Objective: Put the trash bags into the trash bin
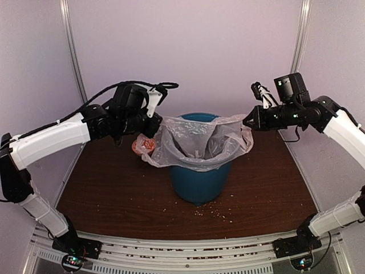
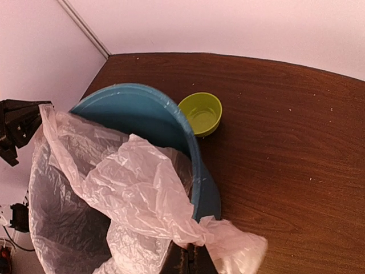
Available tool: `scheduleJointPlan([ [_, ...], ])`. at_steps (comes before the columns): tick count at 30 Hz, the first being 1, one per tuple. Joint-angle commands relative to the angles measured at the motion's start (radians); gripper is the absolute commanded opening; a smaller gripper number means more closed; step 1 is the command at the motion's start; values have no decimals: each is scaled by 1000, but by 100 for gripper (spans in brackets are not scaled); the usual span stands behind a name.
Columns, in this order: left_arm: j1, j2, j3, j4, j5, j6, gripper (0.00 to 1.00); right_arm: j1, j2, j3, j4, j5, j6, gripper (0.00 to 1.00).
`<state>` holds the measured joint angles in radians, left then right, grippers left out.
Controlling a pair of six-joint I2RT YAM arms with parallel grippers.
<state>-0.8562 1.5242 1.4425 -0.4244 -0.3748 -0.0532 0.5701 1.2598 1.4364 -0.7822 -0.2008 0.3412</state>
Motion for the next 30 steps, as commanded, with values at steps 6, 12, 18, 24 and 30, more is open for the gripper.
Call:
scheduleJointPlan([
  [6, 117, 134, 138, 17, 198, -130, 0, -78, 108, 58, 94, -13, 57, 0],
  [12, 152, 206, 154, 64, 300, -151, 0, -104, 174, 41, 193, -71, 72, 0],
  [18, 164, 258, 164, 102, 397, -187, 0, -130, 245, -2, 243, -188, 96, 0],
  [24, 173, 272, 94, 124, 489, -242, 0, -146, 244, -96, 277, -256, 131, 0],
  [30, 179, 274, 2, 132, 520, -290, 0, -175, 272, -198, 276, -356, 152, 0],
])
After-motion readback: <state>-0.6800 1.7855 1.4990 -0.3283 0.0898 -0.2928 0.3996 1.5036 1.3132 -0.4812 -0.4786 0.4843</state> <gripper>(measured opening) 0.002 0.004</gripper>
